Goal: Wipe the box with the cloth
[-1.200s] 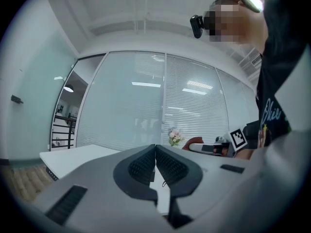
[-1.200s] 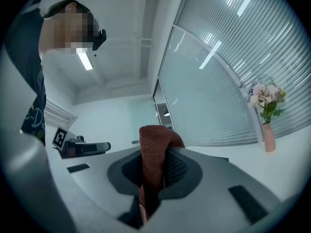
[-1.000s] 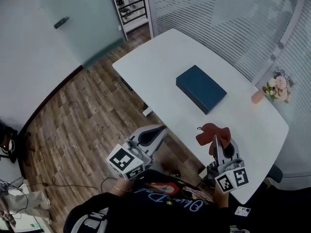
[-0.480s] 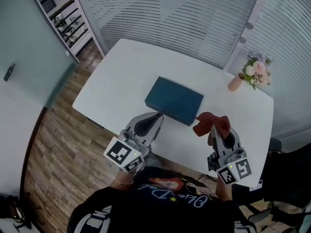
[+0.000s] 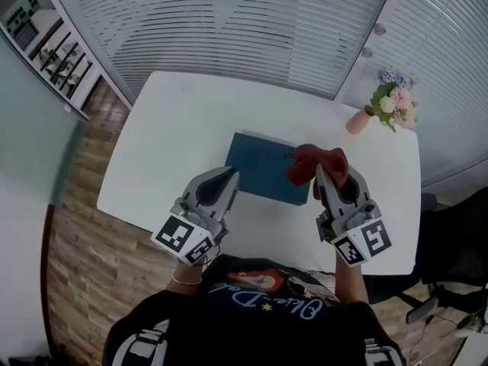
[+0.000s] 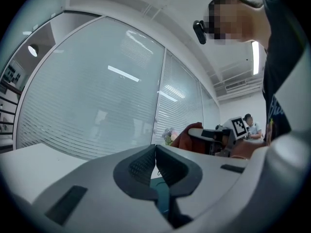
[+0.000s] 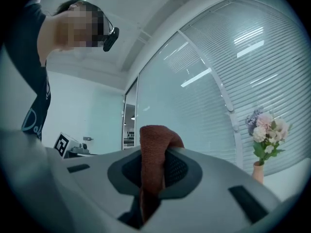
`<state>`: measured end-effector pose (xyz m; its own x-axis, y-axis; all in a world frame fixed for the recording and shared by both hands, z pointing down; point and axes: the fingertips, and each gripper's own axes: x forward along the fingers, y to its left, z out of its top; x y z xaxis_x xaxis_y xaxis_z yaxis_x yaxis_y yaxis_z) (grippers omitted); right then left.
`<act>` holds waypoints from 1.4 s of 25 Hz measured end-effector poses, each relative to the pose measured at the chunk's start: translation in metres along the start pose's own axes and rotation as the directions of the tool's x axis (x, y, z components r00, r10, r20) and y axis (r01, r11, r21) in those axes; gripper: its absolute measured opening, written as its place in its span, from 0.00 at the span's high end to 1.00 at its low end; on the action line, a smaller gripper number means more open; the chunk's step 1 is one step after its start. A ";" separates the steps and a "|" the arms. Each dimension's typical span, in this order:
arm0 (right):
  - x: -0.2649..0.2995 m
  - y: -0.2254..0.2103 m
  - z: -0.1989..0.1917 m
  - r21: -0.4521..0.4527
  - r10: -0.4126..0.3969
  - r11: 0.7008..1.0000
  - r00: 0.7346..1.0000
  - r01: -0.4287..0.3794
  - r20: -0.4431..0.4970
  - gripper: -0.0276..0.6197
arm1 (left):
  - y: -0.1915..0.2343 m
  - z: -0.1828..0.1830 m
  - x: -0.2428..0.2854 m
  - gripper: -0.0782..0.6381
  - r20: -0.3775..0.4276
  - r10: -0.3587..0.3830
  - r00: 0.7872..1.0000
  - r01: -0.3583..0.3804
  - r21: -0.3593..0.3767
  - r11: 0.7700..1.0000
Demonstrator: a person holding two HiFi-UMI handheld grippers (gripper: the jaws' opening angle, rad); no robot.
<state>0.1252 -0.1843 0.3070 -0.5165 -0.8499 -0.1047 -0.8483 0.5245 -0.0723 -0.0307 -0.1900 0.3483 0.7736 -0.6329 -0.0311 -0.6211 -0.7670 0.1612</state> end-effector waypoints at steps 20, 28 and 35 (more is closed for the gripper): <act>0.211 -0.006 -0.124 -0.291 -0.044 0.954 0.931 -0.068 -0.362 0.89 | 0.100 -0.017 -0.006 0.88 -0.024 -0.045 0.999 0.043 -0.079 0.996; 0.225 0.023 -0.176 -0.313 0.042 0.916 0.836 -0.251 -0.547 0.89 | 0.118 -0.024 -0.010 0.88 -0.018 -0.019 1.000 0.017 -0.109 0.994; 0.211 0.038 -0.199 -0.305 0.058 0.892 0.755 -0.333 -0.653 0.89 | 0.120 -0.026 -0.014 0.88 -0.007 -0.029 1.000 0.028 -0.118 0.993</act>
<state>-0.0391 -0.3543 0.4796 -0.5153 -0.6448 0.5646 -0.6207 0.7350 0.2729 -0.1123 -0.2702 0.3936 0.7920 -0.6099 -0.0284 -0.5803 -0.7664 0.2756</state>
